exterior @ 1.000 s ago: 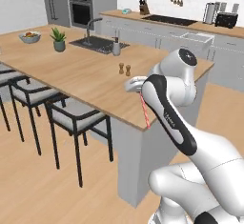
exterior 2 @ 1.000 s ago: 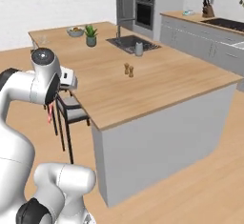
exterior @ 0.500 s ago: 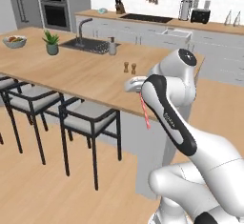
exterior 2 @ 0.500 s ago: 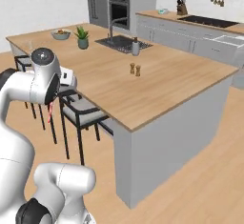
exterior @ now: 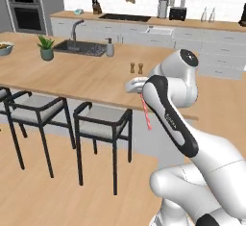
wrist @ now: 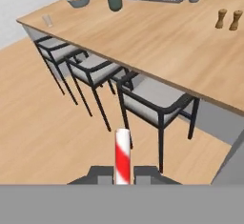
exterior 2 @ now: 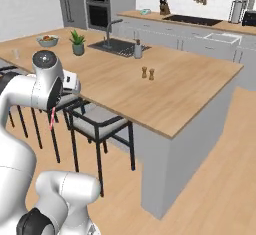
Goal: Take a straw from the drawer in front and place it inside the glass cup on the dining counter.
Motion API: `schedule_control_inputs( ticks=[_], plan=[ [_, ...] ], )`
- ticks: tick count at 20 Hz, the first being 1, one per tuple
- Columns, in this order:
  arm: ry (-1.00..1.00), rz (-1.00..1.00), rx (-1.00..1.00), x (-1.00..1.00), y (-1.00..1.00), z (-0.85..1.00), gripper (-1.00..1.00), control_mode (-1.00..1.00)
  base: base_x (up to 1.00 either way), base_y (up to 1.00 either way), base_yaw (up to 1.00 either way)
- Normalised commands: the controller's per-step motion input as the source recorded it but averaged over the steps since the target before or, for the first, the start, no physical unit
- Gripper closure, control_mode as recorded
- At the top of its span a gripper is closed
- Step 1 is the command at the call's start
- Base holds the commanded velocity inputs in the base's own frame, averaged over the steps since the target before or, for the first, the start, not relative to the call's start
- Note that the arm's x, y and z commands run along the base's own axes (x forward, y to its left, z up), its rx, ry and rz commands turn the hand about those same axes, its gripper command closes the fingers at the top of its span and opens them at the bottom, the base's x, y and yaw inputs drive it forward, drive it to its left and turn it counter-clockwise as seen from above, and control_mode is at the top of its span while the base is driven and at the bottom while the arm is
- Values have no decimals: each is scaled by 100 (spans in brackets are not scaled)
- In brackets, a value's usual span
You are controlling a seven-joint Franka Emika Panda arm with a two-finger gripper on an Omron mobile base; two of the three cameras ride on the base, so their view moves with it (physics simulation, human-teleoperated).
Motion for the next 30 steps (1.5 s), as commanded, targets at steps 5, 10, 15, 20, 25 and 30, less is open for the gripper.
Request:
schedule_control_inputs(
  ticks=[5, 10, 15, 20, 25, 30],
  plan=[
    [0, 0, 0, 0, 0, 0, 100, 100, 1, 100, -35],
    [0, 0, 0, 0, 0, 0, 100, 100, 0, 100, -33],
    [0, 0, 0, 0, 0, 0, 100, 100, 0, 100, -32],
    [0, 0, 0, 0, 0, 0, 100, 100, 0, 100, -31],
    [0, 0, 0, 0, 0, 0, 100, 100, 0, 100, -29],
    [0, 0, 0, 0, 0, 0, 100, 100, 0, 100, -28]
  ],
)
